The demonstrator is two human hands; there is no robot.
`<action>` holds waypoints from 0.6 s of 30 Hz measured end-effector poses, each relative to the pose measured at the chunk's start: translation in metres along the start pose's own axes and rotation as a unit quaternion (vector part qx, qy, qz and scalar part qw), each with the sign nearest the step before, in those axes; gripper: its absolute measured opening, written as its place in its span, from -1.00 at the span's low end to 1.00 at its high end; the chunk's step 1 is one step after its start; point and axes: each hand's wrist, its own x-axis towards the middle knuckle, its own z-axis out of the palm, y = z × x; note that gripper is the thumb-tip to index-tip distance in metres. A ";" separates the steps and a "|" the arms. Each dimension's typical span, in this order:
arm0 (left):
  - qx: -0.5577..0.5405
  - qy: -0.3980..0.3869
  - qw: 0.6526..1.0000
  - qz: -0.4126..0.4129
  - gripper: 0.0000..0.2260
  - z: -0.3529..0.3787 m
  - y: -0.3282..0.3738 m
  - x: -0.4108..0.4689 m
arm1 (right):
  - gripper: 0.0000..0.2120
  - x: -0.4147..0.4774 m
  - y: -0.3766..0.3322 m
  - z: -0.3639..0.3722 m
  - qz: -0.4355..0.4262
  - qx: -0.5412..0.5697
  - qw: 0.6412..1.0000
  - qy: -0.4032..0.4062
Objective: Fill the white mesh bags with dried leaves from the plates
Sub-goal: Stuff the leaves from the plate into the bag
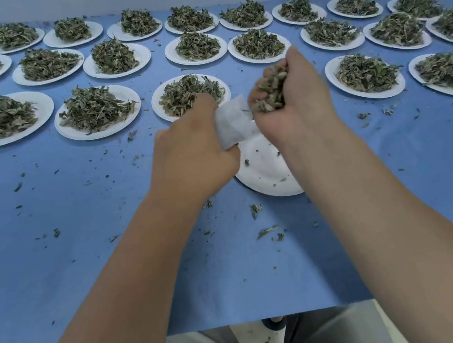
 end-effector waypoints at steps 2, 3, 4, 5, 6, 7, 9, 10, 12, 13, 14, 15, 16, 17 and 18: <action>-0.014 0.000 1.000 -0.006 -0.70 0.005 0.005 0.001 | -0.54 -0.004 0.004 0.007 -0.039 -0.015 0.999 0.011; -0.025 0.002 1.000 -0.009 -0.70 0.007 0.006 0.002 | -0.53 -0.006 0.005 0.008 -0.059 -0.044 0.997 0.017; -0.034 0.002 0.999 -0.011 -0.71 0.009 0.007 0.002 | -0.52 -0.007 0.007 0.008 -0.076 -0.077 0.994 0.019; -0.041 0.002 0.999 -0.015 -0.73 0.011 0.008 0.002 | -0.52 -0.008 0.009 0.006 -0.089 -0.102 0.991 0.018; -0.049 0.004 0.999 -0.022 -0.75 0.013 0.008 0.003 | -0.52 -0.010 0.010 0.005 -0.097 -0.114 0.989 0.016; -0.058 0.009 0.998 -0.033 -0.77 0.015 0.009 0.003 | -0.53 -0.011 0.012 0.003 -0.105 -0.127 0.986 0.018; -0.075 0.020 0.996 -0.051 -0.78 0.017 0.009 0.003 | -0.53 -0.014 0.016 0.001 -0.121 -0.170 0.978 0.026; -0.080 0.019 0.995 -0.050 -0.78 0.019 0.010 0.002 | -0.53 -0.015 0.017 0.001 -0.130 -0.193 0.972 0.028; -0.089 0.018 0.995 -0.042 -0.77 0.021 0.012 0.001 | -0.55 -0.017 0.021 -0.002 -0.150 -0.246 0.957 0.026; -0.097 0.023 0.994 -0.042 -0.77 0.021 0.012 0.002 | -0.57 -0.017 0.022 -0.003 -0.157 -0.273 0.949 0.023; -0.105 0.030 0.993 -0.045 -0.76 0.021 0.012 0.003 | -0.59 -0.017 0.023 -0.005 -0.160 -0.291 0.943 0.018; -0.111 0.034 0.992 -0.046 -0.76 0.020 0.011 0.005 | -0.63 -0.017 0.024 -0.007 -0.158 -0.301 0.940 0.011; -0.111 0.034 0.992 -0.044 -0.74 0.020 0.009 0.009 | -0.68 -0.016 0.024 -0.009 -0.158 -0.314 0.936 0.005; -0.107 0.031 0.993 -0.039 -0.73 0.020 0.008 0.012 | -0.73 -0.015 0.023 -0.010 -0.161 -0.334 0.929 -0.002; -0.103 0.029 0.994 -0.035 -0.72 0.019 0.007 0.015 | -0.79 -0.015 0.023 -0.012 -0.167 -0.355 0.920 -0.010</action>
